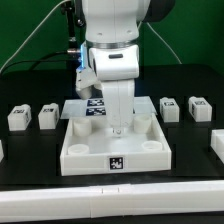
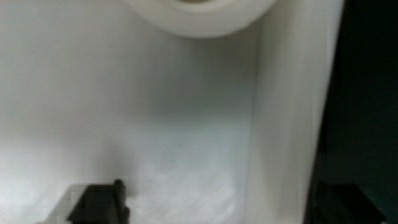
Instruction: Assemble one leg
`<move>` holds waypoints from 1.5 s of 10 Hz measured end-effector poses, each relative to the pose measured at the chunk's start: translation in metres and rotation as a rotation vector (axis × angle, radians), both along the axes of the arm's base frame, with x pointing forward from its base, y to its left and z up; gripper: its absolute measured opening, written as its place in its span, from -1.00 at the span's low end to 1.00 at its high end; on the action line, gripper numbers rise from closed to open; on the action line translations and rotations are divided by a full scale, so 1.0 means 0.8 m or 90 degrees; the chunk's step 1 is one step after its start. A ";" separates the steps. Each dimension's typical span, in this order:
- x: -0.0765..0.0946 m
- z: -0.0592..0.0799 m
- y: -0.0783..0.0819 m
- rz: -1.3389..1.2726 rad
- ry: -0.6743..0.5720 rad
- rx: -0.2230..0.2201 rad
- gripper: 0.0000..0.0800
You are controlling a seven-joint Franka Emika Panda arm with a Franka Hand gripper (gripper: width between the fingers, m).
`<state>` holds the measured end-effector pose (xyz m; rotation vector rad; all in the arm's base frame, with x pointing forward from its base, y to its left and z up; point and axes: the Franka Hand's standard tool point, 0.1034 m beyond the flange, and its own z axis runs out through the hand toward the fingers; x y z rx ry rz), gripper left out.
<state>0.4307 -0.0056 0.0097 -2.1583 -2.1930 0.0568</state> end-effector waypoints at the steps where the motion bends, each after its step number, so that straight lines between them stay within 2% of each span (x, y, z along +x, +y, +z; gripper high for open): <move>1: 0.000 0.000 0.000 0.000 0.000 0.000 -0.01; 2: 0.000 0.000 0.000 0.000 0.000 0.000 -0.47; 3: 0.000 0.000 0.000 0.000 0.000 0.000 -0.83; 10: 0.006 0.002 0.001 0.000 -0.008 0.001 -0.84; 11: 0.020 0.003 0.009 0.004 -0.014 0.003 -0.84; 14: 0.071 0.004 0.053 -0.004 -0.023 0.016 -0.84; 15: 0.081 0.003 0.064 -0.010 -0.014 0.019 -0.84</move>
Offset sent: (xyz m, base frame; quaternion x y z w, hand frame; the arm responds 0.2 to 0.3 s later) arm 0.0000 0.0000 0.0000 0.0000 0.0000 0.0000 1.0000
